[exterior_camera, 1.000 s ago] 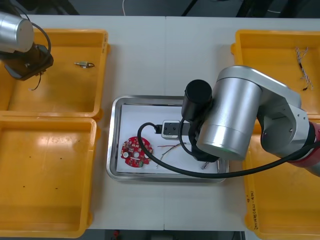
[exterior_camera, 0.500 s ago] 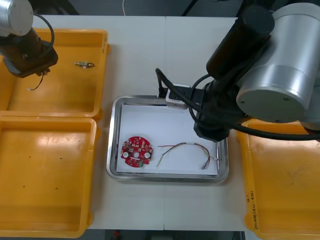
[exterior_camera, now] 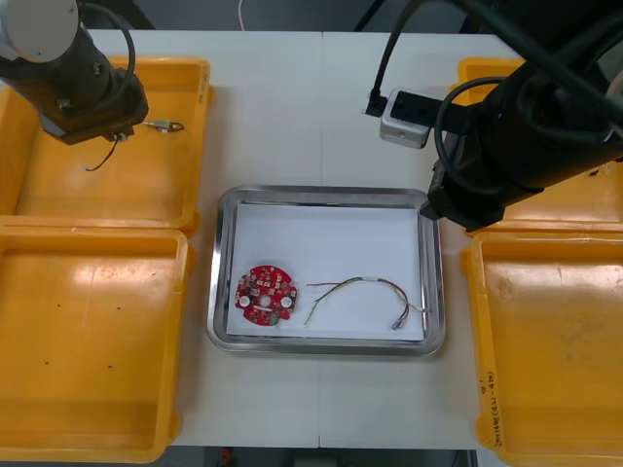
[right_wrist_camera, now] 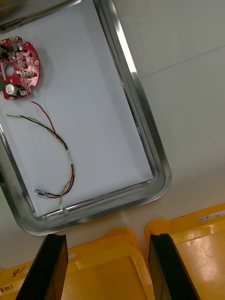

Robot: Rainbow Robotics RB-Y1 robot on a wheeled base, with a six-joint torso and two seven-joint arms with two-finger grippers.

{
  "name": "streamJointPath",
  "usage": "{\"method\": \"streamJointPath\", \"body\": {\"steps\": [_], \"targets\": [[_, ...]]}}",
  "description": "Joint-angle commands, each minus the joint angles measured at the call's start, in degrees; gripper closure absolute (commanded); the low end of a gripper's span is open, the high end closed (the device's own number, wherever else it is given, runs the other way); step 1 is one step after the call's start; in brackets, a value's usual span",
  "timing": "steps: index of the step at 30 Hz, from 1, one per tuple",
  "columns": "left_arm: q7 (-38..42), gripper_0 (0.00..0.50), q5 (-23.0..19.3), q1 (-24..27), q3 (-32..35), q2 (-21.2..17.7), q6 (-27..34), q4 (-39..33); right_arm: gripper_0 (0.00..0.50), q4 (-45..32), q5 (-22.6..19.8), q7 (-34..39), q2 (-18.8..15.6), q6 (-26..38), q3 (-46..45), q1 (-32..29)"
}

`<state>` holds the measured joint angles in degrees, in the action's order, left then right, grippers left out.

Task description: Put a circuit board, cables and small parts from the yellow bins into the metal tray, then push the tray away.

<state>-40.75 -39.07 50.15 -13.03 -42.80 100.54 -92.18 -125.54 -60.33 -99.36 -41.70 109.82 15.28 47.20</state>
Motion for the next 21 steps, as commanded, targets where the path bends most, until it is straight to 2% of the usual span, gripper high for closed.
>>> {"method": "streamJointPath", "body": {"steps": [1, 6, 12, 19, 21], "targets": [[3.22, 0.499, -2.06, -0.23, -1.38, -0.80, 2.03, -5.11, 0.000, -1.81, -3.56, 2.95, -3.91, 0.18, -6.31, 2.19], [4.18, 0.498, -3.56, -0.23, -4.02, 0.87, 2.82, -8.45, 0.000, -1.20, -4.71, 4.18, -6.37, 0.18, -9.92, 2.19], [4.80, 0.498, -5.93, -0.23, -7.27, 3.16, 2.65, -11.09, 0.000, 2.14, -3.74, 5.32, -6.90, 0.18, -15.10, 2.28], [6.12, 0.499, -6.02, 0.30, -12.81, 6.32, 1.24, -13.20, 0.000, 8.03, -3.12, 6.02, -9.10, 0.18, -20.38, 2.28], [6.56, 0.500, -5.84, 0.74, -15.00, 7.47, 0.54, -13.55, 0.000, 10.14, -1.54, 6.02, -9.27, 0.18, -22.31, 2.28]]}}
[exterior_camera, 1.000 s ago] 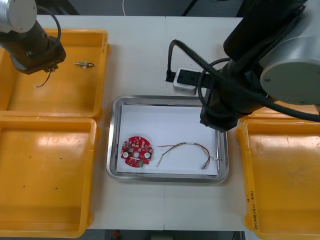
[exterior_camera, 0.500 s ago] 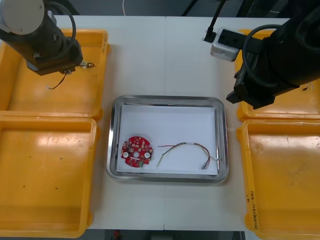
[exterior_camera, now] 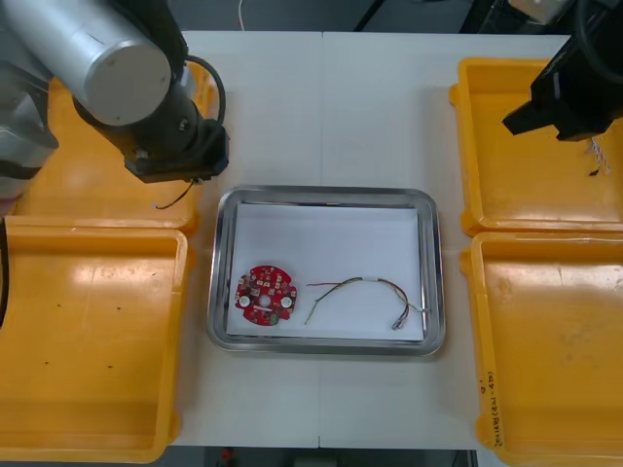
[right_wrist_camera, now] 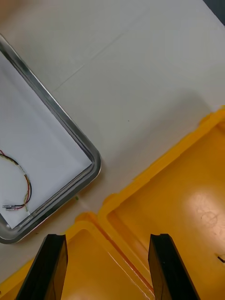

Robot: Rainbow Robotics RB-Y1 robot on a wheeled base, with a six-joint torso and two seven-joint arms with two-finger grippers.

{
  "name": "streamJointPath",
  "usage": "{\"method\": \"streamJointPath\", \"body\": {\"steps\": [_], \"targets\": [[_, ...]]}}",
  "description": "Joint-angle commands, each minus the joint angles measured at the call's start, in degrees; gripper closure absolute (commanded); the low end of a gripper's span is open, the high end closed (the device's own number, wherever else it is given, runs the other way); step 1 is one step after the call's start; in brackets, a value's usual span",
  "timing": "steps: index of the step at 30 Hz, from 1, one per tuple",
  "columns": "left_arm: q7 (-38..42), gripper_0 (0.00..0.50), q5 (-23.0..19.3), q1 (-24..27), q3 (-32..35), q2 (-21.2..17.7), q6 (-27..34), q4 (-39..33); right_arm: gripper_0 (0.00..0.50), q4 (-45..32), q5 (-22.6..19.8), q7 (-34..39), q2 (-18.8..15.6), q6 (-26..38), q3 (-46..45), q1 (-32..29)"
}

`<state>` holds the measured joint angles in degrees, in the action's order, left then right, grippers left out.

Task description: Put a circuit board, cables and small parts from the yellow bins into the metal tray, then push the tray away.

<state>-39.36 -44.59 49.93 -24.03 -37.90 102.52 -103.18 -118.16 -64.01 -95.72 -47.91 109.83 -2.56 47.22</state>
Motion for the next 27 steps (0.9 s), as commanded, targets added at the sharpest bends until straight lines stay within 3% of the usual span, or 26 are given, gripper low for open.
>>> {"method": "streamJointPath", "body": {"steps": [1, 7, 15, 27], "targets": [[5.17, 0.500, -0.32, 1.13, -4.88, 3.01, -1.89, -2.47, 0.000, 3.38, 2.92, 2.38, -3.07, 0.17, -5.27, 2.26], [5.17, 0.500, 0.03, 1.49, -9.54, 5.56, -3.56, -2.55, 0.000, 7.42, 7.93, 2.47, -3.33, 0.17, -9.13, 2.26], [5.52, 0.500, 0.65, 1.40, -14.81, 5.73, -5.93, -2.20, 0.000, 13.22, 14.61, 2.47, -3.24, 0.17, -14.32, 2.35], [5.08, 0.500, 3.55, 1.40, -17.54, 6.79, -10.50, 3.51, 0.000, 19.99, 23.40, 2.65, -3.33, 0.17, -16.52, 2.70]]}}
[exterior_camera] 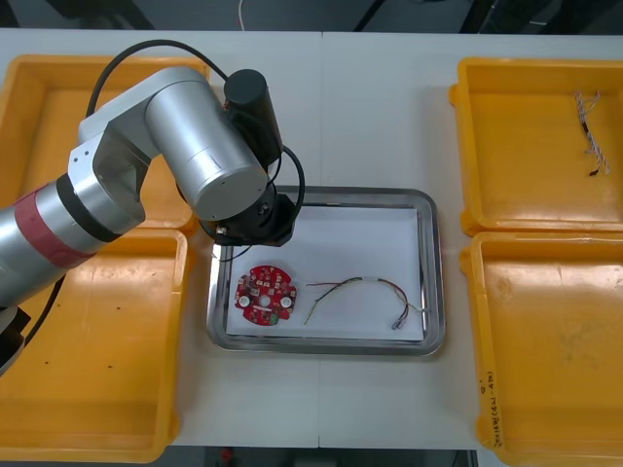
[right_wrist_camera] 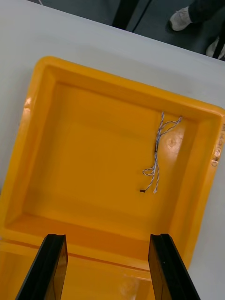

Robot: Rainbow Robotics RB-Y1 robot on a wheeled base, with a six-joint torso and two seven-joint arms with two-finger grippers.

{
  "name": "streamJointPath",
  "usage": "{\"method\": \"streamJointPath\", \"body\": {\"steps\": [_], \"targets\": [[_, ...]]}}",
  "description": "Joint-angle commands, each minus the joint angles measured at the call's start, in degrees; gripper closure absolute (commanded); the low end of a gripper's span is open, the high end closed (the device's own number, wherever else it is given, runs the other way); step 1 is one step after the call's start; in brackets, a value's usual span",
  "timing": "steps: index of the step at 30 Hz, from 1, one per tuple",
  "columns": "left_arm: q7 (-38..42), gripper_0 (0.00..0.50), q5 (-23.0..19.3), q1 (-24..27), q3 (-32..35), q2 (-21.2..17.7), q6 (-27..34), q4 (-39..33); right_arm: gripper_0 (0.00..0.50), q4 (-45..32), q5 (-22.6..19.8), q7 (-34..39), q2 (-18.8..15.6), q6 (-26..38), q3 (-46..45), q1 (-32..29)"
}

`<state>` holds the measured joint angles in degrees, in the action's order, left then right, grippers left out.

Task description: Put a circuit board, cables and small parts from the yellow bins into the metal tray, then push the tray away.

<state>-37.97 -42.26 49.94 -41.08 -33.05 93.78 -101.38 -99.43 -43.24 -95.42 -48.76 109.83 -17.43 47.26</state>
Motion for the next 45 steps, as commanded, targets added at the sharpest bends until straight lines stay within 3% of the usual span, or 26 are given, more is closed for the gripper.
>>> {"method": "streamJointPath", "body": {"steps": [1, 11, 22, 24, 25, 28, 29, 39, 45], "targets": [[3.70, 0.500, 1.21, 1.39, -0.50, 1.94, -1.76, 1.71, 0.000, 1.26, 2.63, 2.34, -2.48, 0.17, -1.64, 2.66], [3.26, 0.499, 3.15, 1.39, -2.78, 3.25, -8.09, 7.95, 0.000, 10.22, 5.01, 2.52, -2.48, 0.17, -1.20, 5.83], [3.70, 0.490, 2.88, 1.39, -3.75, 3.25, -8.09, 8.04, 0.000, 16.90, 4.65, 2.78, -1.78, 0.17, 2.93, 8.29], [3.87, 0.368, 2.88, 1.39, -3.75, 3.25, -8.18, 8.04, 0.000, 18.31, 4.48, 2.70, -1.69, 0.17, 3.02, 8.46], [3.87, 0.252, 2.88, 1.39, -3.75, 3.25, -8.09, 7.95, 0.000, 19.63, 4.39, 2.61, -1.52, 0.17, 3.02, 8.64], [3.96, 0.021, 2.88, 1.39, -3.75, 3.25, -8.09, 7.95, 0.000, 23.14, 4.48, 2.34, -1.43, 0.17, 3.19, 9.78], [4.05, 0.000, 2.88, 1.39, -3.75, 3.25, -8.18, 7.95, 0.000, 24.64, 4.65, 2.17, -1.43, 0.17, 3.46, 10.49], [4.84, 0.000, 2.88, 1.39, -3.57, 2.81, -7.56, 6.37, 0.000, 32.99, 7.20, 1.99, -1.43, 0.17, 6.36, 14.62], [5.28, 0.000, 2.00, 1.48, -1.11, 2.11, -3.08, 3.03, 0.000, 35.71, 8.61, 1.38, -1.43, -1.73, 6.80, 16.11]]}}
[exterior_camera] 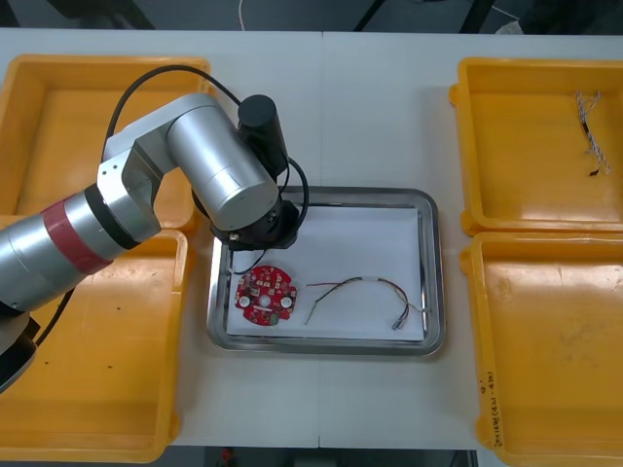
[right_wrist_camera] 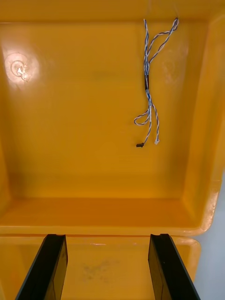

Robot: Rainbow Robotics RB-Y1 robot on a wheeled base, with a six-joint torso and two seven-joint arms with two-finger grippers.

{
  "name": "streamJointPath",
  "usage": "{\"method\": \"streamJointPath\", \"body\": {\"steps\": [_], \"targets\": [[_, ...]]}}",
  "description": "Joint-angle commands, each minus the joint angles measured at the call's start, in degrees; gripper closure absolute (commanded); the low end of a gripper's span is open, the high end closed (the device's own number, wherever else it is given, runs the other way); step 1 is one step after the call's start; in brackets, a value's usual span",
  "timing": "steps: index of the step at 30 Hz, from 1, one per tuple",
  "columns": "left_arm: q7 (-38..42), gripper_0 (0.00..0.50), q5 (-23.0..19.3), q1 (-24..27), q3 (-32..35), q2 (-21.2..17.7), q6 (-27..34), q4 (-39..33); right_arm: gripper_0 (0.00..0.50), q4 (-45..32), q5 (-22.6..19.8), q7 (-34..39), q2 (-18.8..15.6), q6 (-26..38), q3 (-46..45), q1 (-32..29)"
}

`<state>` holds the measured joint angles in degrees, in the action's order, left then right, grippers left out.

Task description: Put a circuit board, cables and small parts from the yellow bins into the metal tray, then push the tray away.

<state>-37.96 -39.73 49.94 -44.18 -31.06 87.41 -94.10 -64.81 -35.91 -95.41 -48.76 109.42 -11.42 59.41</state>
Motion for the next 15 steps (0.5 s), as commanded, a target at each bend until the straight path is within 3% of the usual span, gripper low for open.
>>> {"method": "streamJointPath", "body": {"steps": [1, 15], "targets": [[5.35, 0.000, -0.78, 1.39, 2.96, -0.05, 4.52, -5.12, 0.000, 1.53, 1.54, 1.19, -1.43, -1.67, 0.79, 4.23], [5.62, 0.000, -2.89, 1.39, 15.70, -2.86, 15.69, -10.66, 0.000, 8.03, 3.21, -2.24, -1.43, -10.63, 1.93, 4.58]]}}
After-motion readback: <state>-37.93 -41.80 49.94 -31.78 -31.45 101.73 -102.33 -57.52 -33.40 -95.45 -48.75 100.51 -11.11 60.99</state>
